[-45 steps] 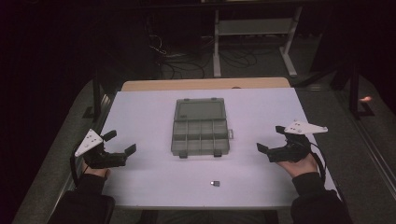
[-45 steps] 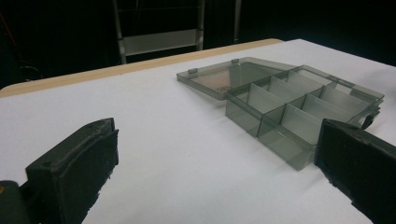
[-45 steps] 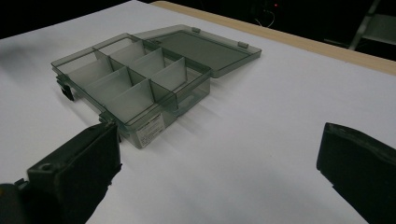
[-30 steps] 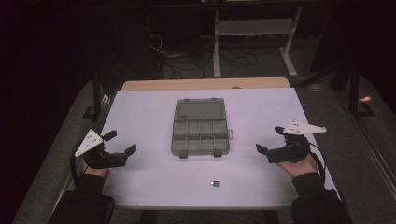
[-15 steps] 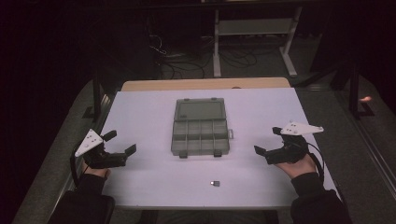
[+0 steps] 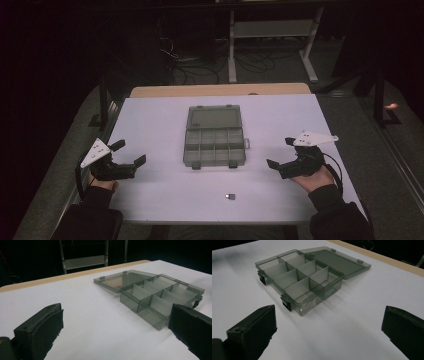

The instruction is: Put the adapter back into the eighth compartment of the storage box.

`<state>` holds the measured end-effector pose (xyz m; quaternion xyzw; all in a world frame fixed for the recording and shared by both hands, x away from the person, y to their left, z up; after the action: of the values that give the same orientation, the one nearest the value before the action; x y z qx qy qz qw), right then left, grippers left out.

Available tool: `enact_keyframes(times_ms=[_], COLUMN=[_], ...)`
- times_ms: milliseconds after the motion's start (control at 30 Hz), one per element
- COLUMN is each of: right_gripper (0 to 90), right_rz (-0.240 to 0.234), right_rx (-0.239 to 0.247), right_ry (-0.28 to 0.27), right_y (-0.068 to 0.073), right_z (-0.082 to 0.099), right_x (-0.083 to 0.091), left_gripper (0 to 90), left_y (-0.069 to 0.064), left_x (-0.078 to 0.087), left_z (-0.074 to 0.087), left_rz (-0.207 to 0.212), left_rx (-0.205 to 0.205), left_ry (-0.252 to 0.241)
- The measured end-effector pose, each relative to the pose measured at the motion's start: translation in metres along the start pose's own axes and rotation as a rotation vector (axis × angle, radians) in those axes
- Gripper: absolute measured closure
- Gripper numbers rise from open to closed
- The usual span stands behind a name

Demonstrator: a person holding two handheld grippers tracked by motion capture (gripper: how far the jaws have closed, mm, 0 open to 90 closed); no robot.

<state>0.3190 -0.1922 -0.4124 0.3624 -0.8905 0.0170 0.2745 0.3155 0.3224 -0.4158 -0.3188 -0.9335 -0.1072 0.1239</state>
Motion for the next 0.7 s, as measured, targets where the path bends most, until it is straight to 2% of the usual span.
enact_keyframes(times_ms=[433,700], right_gripper=[0.0,0.0], right_rz=[-0.047,-0.060], right_rx=[0.051,0.060], right_ry=[0.056,0.076], right_y=[0.018,0.022], right_z=[0.000,0.000], right_x=[-0.012,-0.015], left_gripper=[0.0,0.0], left_y=[0.000,0.000], left_x=[0.000,0.000], left_z=[0.000,0.000], left_rz=[-0.003,0.003], left_rx=[0.003,-0.004], left_ry=[-0.004,-0.003])
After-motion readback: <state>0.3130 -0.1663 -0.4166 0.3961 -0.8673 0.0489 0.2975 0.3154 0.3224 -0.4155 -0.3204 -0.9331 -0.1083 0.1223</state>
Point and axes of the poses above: each handheld gripper's, and its own axes: x roughly backward along the jaws, z roughly out of its underside, y roughly to its left, the point moved 3 cm from there along -x, roughly forward along the jaws, and after that the axes turned 9 degrees about -x, right-handed, at the moved point
